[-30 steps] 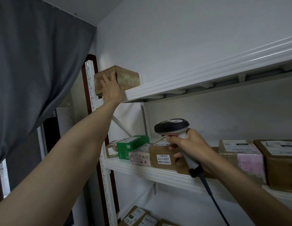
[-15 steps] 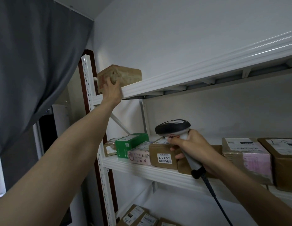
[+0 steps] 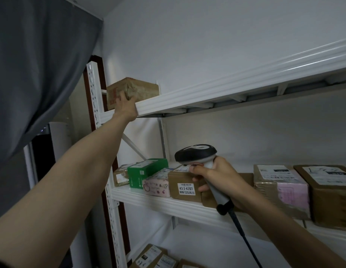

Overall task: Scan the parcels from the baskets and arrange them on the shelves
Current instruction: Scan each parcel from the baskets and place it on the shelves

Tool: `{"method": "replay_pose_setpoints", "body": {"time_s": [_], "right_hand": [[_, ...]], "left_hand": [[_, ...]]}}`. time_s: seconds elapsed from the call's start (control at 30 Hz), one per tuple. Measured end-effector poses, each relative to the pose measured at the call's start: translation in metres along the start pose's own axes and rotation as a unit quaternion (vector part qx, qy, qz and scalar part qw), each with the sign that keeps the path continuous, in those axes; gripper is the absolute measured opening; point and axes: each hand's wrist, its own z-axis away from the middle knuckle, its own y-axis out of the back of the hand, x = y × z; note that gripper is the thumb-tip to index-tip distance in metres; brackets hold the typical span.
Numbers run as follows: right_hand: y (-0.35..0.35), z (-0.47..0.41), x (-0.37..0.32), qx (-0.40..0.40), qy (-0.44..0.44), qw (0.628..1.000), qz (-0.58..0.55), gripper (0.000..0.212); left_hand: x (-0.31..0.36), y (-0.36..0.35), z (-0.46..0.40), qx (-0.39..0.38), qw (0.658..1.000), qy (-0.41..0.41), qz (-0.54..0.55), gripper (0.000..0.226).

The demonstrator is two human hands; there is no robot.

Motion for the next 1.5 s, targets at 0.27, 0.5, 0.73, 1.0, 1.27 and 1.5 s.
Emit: {"method": "replay_pose_setpoints", "body": {"time_s": [0.27,0.5,0.73,1.0,1.27,1.5], "right_hand": [[0.007,0.003,-0.005,-0.003,0.003,1.0,-0.005,0.027],[0.001,0.004,-0.001,-0.006,-0.001,1.0,-0.004,0.027],[-0.001,0.006,0.001,-0.009,-0.006,1.0,-0.002,0.03],[-0.008,0.011,-0.002,-0.01,-0.005,1.0,-0.018,0.027],[-0.011,0.012,-0.002,-0.006,-0.006,1.0,-0.018,0.029],[-0.012,0.011,0.001,0.003,-0.015,1.0,-0.013,0.028]], "left_hand": [[-0.016,-0.004,-0.012,-0.005,0.999,0.026,0.036,0.056],[-0.021,-0.012,-0.009,-0.01,0.998,0.044,0.033,0.065],[-0.02,-0.002,-0.005,-0.052,0.998,0.045,0.003,0.068],[-0.029,-0.003,0.025,0.062,0.984,-0.073,-0.149,0.102],[-0.034,0.013,0.014,0.038,0.948,-0.137,-0.286,0.097],[-0.031,0.018,0.005,-0.005,0.948,-0.116,-0.297,0.077]]}}
